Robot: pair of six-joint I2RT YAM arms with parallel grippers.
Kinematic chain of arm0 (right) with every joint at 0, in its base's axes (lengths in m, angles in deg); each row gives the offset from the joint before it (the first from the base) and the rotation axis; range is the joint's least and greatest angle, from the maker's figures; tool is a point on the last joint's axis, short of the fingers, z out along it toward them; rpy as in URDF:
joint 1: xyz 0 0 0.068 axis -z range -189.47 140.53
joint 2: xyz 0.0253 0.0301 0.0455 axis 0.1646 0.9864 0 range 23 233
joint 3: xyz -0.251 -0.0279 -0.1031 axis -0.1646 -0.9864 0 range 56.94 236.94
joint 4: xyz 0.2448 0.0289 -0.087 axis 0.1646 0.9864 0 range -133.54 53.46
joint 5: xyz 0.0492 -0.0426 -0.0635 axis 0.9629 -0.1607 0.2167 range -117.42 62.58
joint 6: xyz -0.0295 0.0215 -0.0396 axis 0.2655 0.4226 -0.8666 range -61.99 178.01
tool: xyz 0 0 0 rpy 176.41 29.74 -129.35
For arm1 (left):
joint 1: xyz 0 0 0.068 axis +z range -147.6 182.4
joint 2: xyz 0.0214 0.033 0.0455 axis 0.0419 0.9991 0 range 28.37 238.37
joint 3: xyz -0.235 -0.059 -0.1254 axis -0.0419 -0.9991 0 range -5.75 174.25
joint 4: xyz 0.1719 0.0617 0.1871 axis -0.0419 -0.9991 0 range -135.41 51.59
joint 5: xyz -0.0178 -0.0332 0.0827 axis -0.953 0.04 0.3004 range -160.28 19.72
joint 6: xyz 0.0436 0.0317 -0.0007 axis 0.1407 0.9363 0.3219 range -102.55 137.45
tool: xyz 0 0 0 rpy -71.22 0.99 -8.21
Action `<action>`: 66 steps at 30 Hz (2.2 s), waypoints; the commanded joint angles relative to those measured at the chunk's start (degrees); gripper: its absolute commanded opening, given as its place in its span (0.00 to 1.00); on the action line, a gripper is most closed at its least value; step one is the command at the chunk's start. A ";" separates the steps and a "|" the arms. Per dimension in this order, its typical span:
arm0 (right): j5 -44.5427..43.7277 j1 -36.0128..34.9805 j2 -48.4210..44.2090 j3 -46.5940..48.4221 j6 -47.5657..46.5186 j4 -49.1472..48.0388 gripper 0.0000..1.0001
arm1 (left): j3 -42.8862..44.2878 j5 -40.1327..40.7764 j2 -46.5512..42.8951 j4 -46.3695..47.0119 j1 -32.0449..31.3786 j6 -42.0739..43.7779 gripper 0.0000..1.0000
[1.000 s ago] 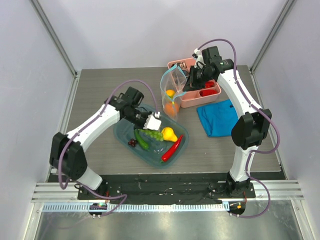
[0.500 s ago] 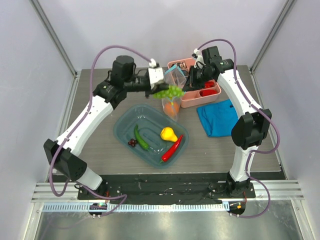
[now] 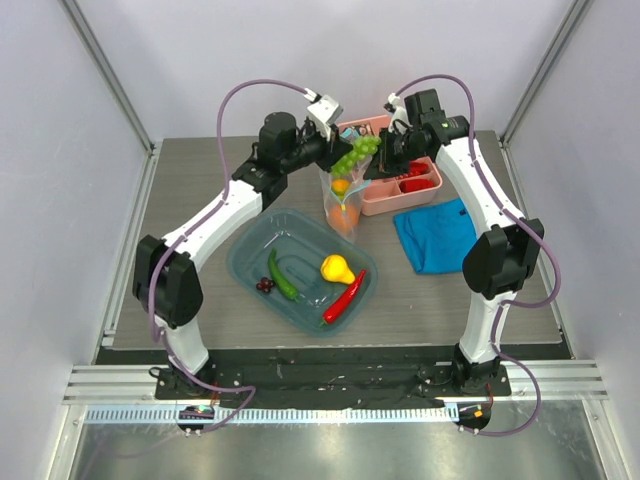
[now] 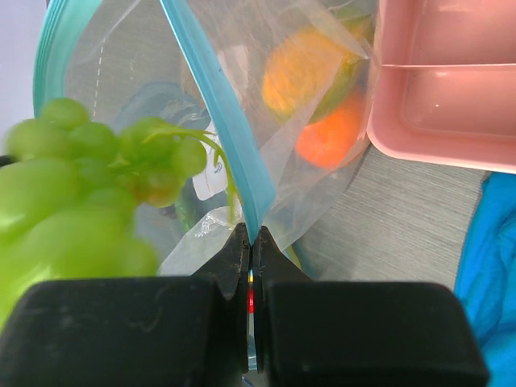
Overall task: Place the food in the zip-top bag and seal the zipper
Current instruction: Place the fake fruit in the zipper food storage bag, then pick up the fake fruit from the bin.
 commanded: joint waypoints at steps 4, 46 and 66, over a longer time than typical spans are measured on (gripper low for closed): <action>-0.46 -0.23 -3.05 2.88 -0.08 -1.78 0.01 | -4.26 1.88 -5.77 1.82 -0.25 -1.73 0.32; -1.87 -0.23 -6.04 -0.81 -0.87 -0.55 0.01 | -37.76 -10.18 -5.69 -9.34 -11.58 58.38 1.00; -0.64 -0.14 -4.46 0.07 -1.48 -0.20 0.01 | -30.03 -17.38 -28.79 -25.88 -8.16 51.29 0.52</action>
